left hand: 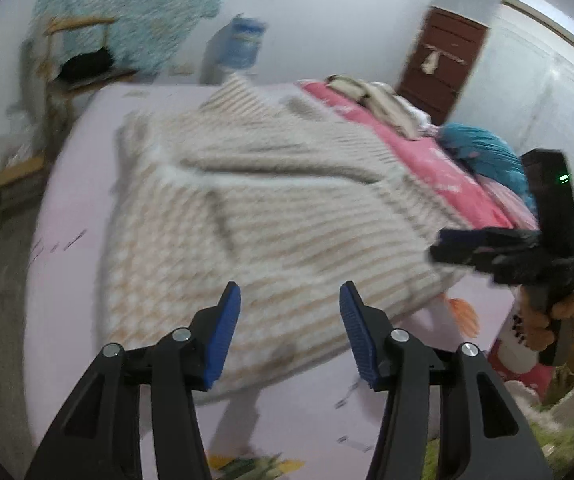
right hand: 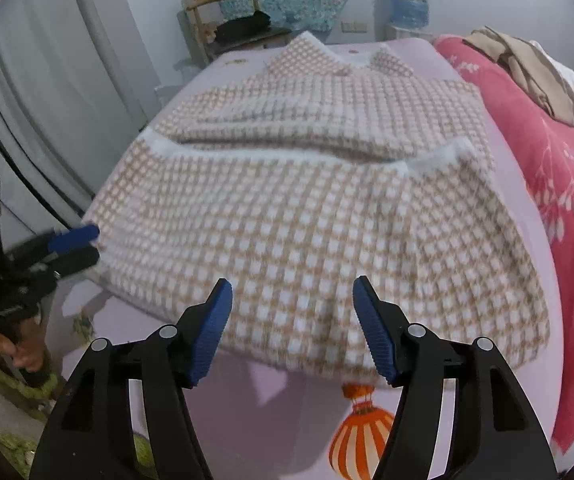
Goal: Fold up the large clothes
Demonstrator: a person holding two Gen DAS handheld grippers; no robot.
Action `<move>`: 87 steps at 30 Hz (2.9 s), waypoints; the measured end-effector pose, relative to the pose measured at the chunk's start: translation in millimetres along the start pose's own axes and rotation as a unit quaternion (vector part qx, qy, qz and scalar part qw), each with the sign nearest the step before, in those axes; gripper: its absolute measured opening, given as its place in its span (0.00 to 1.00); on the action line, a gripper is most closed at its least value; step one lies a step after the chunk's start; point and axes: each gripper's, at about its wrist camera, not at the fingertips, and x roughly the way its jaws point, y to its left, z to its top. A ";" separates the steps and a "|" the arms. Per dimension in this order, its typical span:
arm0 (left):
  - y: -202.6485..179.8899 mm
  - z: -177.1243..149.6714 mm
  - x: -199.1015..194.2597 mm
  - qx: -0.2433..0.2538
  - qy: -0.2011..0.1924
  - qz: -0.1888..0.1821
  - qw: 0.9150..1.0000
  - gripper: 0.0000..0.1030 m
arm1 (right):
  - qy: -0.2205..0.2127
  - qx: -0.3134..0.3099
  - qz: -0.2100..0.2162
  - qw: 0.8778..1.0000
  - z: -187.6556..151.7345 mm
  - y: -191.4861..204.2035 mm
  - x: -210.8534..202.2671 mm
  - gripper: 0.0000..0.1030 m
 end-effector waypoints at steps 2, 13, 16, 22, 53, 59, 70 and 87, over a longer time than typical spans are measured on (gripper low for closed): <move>-14.5 4.2 9.8 0.015 0.005 -0.017 1.000 0.51 | 0.002 0.001 -0.005 1.000 -3.0 0.0 0.3 0.58; -54.3 -14.2 62.7 0.102 0.074 0.043 0.991 0.53 | 0.001 0.005 -0.046 0.999 -10.7 -10.1 -1.2 0.58; -56.0 -14.6 63.7 0.099 0.076 0.043 0.991 0.53 | -0.006 0.002 -0.048 0.999 -10.7 -9.4 -3.6 0.58; -55.2 -13.8 64.0 0.098 0.077 0.043 0.991 0.53 | 0.010 -0.009 -0.056 0.998 -17.8 -10.4 6.2 0.64; -50.7 -12.8 66.9 0.086 0.080 0.039 0.992 0.54 | 0.042 -0.009 -0.069 0.997 -29.3 -12.4 21.4 0.76; -50.8 -13.1 66.1 0.084 0.080 0.038 0.993 0.54 | 0.013 -0.001 -0.066 0.998 -20.2 -15.6 5.4 0.76; -50.4 -12.9 66.4 0.082 0.081 0.038 0.993 0.54 | 0.038 0.015 -0.058 0.997 -24.2 -30.6 23.9 0.79; -42.2 9.1 55.8 0.069 0.064 0.065 0.993 0.56 | 0.038 0.017 -0.058 0.997 -27.8 -26.5 24.2 0.80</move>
